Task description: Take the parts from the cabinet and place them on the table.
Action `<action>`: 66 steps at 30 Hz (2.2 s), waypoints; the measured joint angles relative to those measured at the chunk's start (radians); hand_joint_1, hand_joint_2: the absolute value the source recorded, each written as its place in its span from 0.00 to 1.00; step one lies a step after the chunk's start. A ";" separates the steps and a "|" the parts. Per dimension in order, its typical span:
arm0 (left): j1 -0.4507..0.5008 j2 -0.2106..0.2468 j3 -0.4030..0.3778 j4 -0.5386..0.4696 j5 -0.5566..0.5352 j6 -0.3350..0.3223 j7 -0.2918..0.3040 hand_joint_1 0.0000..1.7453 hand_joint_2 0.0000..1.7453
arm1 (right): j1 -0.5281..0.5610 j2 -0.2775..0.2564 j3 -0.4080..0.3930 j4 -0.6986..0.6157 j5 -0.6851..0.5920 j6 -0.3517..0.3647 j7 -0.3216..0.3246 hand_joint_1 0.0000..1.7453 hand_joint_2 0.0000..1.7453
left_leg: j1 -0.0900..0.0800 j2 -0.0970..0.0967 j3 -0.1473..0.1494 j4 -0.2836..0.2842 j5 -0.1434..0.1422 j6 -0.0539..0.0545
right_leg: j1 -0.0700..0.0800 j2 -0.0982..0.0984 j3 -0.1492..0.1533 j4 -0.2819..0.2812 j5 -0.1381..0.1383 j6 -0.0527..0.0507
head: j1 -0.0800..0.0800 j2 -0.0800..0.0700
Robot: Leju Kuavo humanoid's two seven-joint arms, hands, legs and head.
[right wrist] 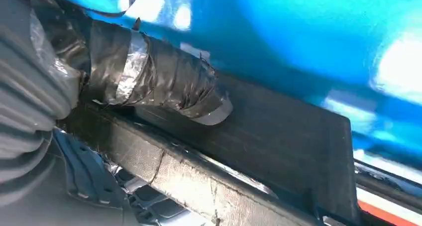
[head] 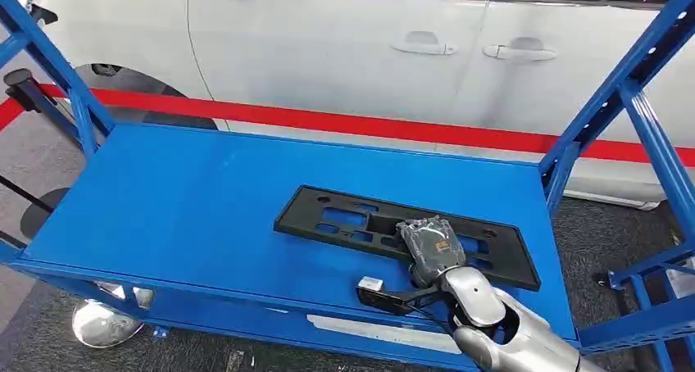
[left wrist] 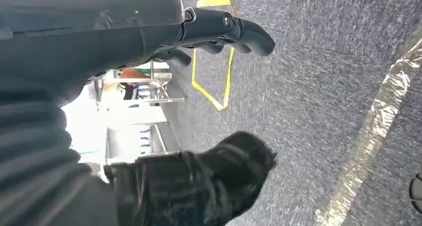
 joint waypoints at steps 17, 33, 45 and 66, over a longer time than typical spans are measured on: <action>0.002 0.000 0.003 0.000 0.009 -0.017 -0.019 0.00 1.00 | 0.046 -0.047 -0.027 -0.205 0.016 -0.129 0.000 1.00 1.00 | 0.000 0.000 0.001 -0.002 0.000 -0.001 | 0.000 0.000 0.000 0.000 0.000 0.000 | 0.000 0.000; -0.003 0.003 -0.005 0.001 -0.021 -0.036 0.003 0.00 1.00 | 0.111 -0.091 -0.103 -0.465 0.179 -0.120 0.001 1.00 1.00 | 0.053 0.002 -0.019 0.003 0.025 -0.060 | -0.038 0.016 -0.087 0.060 0.033 0.040 | 0.007 0.000; -0.005 -0.007 -0.006 0.001 -0.025 -0.036 0.000 0.00 1.00 | 0.145 -0.094 -0.098 -0.505 0.071 -0.122 -0.033 1.00 1.00 | 0.025 0.004 0.060 0.015 -0.074 -0.020 | -0.010 0.002 -0.133 0.042 0.090 0.002 | 0.004 0.000; -0.006 -0.015 -0.010 0.000 -0.024 -0.041 0.000 0.00 1.00 | 0.128 -0.084 -0.022 -0.549 -0.051 -0.060 -0.099 1.00 1.00 | 0.009 0.007 -0.056 0.000 0.043 -0.026 | -0.003 -0.014 -0.020 -0.024 0.050 -0.012 | 0.011 0.000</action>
